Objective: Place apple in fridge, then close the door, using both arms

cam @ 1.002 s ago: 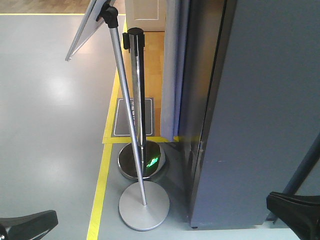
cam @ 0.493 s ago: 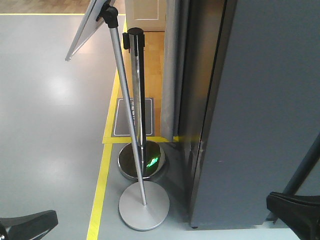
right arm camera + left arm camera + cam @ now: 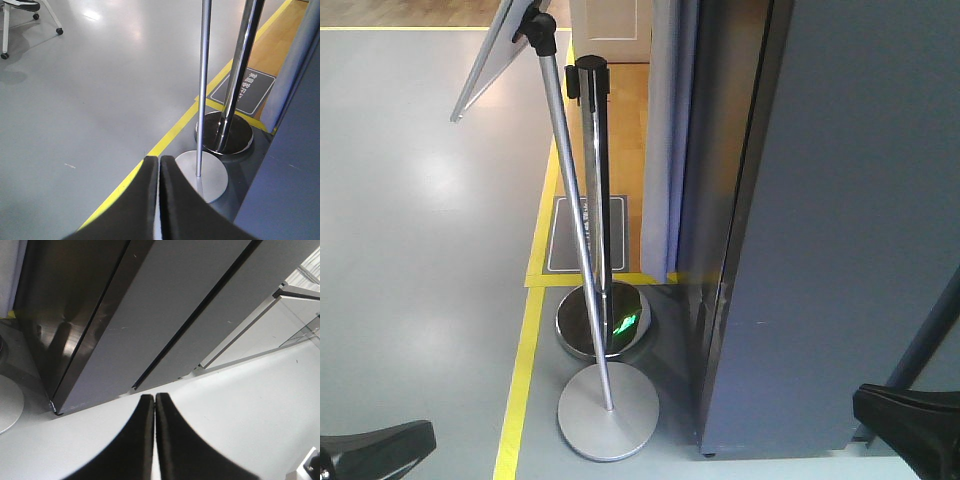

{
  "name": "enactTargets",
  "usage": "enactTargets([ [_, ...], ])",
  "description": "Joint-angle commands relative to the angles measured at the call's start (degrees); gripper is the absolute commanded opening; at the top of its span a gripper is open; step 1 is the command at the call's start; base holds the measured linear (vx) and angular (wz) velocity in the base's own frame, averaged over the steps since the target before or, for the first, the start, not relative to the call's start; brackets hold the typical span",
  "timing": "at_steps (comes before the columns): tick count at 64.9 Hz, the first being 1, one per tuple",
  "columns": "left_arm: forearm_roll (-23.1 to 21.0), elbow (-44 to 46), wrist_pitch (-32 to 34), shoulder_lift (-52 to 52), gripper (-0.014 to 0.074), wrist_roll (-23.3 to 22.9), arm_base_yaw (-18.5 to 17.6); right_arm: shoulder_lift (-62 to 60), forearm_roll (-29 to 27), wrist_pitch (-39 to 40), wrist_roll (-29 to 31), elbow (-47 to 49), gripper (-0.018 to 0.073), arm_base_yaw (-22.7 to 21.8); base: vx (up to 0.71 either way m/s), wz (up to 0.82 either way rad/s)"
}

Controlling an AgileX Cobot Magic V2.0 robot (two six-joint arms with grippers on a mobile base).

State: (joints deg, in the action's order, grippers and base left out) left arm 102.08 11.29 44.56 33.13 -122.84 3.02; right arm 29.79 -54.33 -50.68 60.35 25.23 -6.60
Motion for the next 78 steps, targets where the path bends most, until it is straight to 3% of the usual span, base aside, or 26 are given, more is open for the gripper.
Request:
enactTargets([
  [1,-3.10,1.43,0.20,0.06,-0.0006,-0.43,-0.12,0.19,-2.80,1.22,0.51,1.55,-0.0005,-0.07,0.00,0.00],
  [78,-3.10,1.43,0.20,0.06,-0.0006,-0.43,-0.12,0.19,-2.80,1.22,0.51,1.55,-0.0005,-0.07,0.00,0.00],
])
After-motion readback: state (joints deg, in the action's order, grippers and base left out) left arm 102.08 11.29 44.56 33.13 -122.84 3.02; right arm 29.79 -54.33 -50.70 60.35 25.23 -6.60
